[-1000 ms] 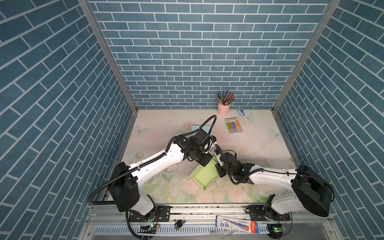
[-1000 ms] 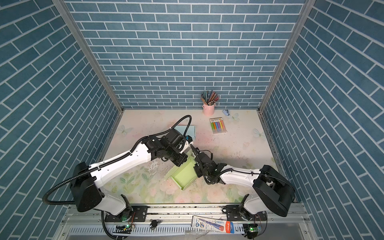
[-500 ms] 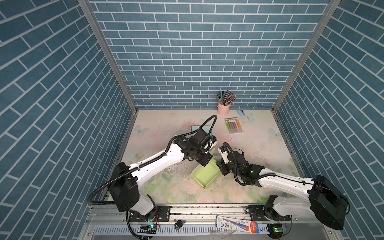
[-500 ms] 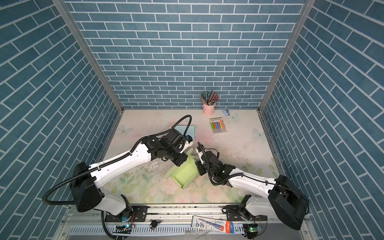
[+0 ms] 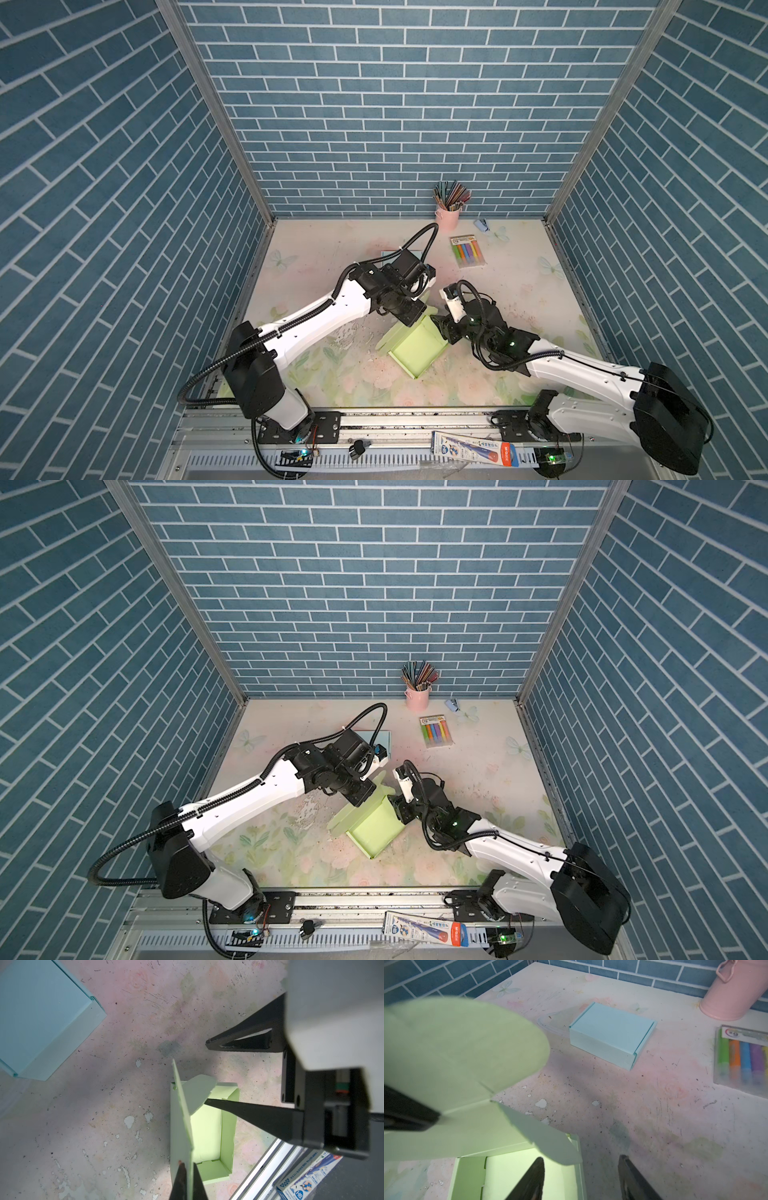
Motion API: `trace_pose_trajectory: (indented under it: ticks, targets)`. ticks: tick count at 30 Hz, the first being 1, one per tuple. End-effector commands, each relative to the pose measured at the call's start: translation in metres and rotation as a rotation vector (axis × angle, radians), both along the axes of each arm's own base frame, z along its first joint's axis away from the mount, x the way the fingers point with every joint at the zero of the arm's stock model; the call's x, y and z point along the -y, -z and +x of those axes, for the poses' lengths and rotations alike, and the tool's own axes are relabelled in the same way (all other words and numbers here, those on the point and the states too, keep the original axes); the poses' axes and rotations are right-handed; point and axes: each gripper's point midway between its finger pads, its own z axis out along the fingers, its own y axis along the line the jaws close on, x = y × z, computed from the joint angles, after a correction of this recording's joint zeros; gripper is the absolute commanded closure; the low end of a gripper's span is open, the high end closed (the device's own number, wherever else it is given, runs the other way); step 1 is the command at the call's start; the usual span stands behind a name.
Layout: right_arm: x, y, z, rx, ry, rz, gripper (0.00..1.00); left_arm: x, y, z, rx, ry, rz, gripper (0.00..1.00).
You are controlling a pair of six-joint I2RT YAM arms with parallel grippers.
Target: Fold the paper box
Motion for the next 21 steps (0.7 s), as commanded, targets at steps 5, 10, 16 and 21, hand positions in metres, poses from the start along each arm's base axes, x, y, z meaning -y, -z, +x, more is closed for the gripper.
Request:
trace_pose_trajectory:
  ticks: [5,10,16,21]
  targets:
    - [-0.007,-0.02,0.015,0.09,-0.027,0.012,0.34,-0.004,0.002,-0.003,-0.002,0.033,0.05,1.0]
    - [-0.008,-0.026,0.016,0.129,-0.066,0.03,0.25,-0.003,0.003,-0.003,-0.003,0.045,0.05,1.0]
    - [-0.023,-0.038,0.011,0.187,-0.195,0.082,0.29,0.002,0.001,-0.005,-0.004,0.062,0.037,1.0]
    - [-0.036,-0.035,0.006,0.163,-0.266,0.098,0.51,0.004,0.0,-0.005,0.002,0.07,0.034,1.0]
